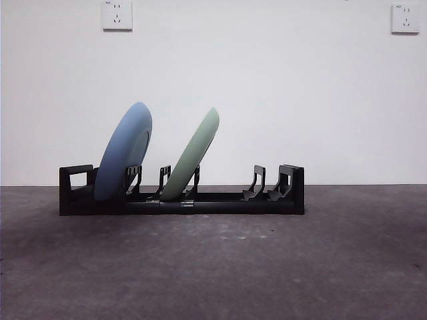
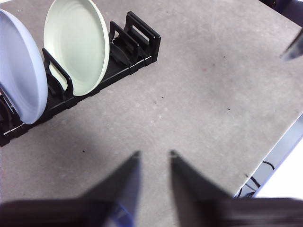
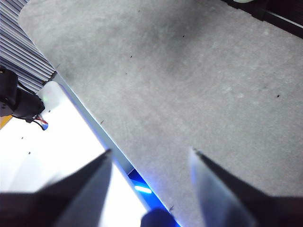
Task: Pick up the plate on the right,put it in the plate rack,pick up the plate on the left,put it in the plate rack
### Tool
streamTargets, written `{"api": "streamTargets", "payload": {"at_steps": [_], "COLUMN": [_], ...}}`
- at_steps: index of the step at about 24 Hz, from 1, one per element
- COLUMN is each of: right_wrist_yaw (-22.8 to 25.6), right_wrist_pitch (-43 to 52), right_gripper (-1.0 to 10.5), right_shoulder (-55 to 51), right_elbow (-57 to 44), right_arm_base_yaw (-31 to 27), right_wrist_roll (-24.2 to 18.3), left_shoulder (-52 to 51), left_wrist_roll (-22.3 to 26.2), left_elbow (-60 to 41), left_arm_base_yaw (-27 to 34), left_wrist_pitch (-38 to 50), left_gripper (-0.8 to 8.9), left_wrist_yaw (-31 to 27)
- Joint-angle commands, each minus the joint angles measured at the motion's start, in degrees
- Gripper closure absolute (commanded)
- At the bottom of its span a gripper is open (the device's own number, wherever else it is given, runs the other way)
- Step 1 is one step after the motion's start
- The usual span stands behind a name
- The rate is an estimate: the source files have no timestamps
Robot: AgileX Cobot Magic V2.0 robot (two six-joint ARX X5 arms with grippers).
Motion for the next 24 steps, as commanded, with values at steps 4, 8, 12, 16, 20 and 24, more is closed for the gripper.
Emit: {"api": "streamTargets", "payload": {"at_steps": [4,8,12,16,20,24], "right_wrist_yaw": [-0.2,-0.2,-0.2,0.4,2.9,7.5], "right_wrist_pitch": [0.1,0.1,0.1,0.1,0.7,1.0], "right_gripper": [9.6,9.6,9.6,9.5,9.4,9.4], "right_shoulder": [-0.1,-0.1,-0.1,-0.1,-0.1,-0.1], "right_elbow": [-0.6,-0.6,-0.6,-0.6,-0.6,-0.6], "right_arm_base_yaw": [0.1,0.1,0.1,0.1,0.0,0.0], "right_wrist_roll": [-1.0,-1.2,-2.1,-1.8,-2.1,-2.1], "left_shoulder": [0.0,0.0,0.2,0.7,1.3,1.9], "left_wrist_roll": [1.3,1.3,1.3,1.3,1.3,1.3], "left_elbow": [-0.3,-0.3,-0.3,-0.3,-0.3,-0.3], "left_arm_base_yaw": [-0.1,-0.1,-0.1,-0.1,0.0,0.0], "left_wrist_pitch": [0.3,0.3,0.2,0.2,0.2,0.2], "left_gripper": [8.21,8.19,8.18,8.18,8.18,8.18], "left_wrist_yaw": [0.2,0.2,0.1,-0.1,-0.3,-0.3]}}
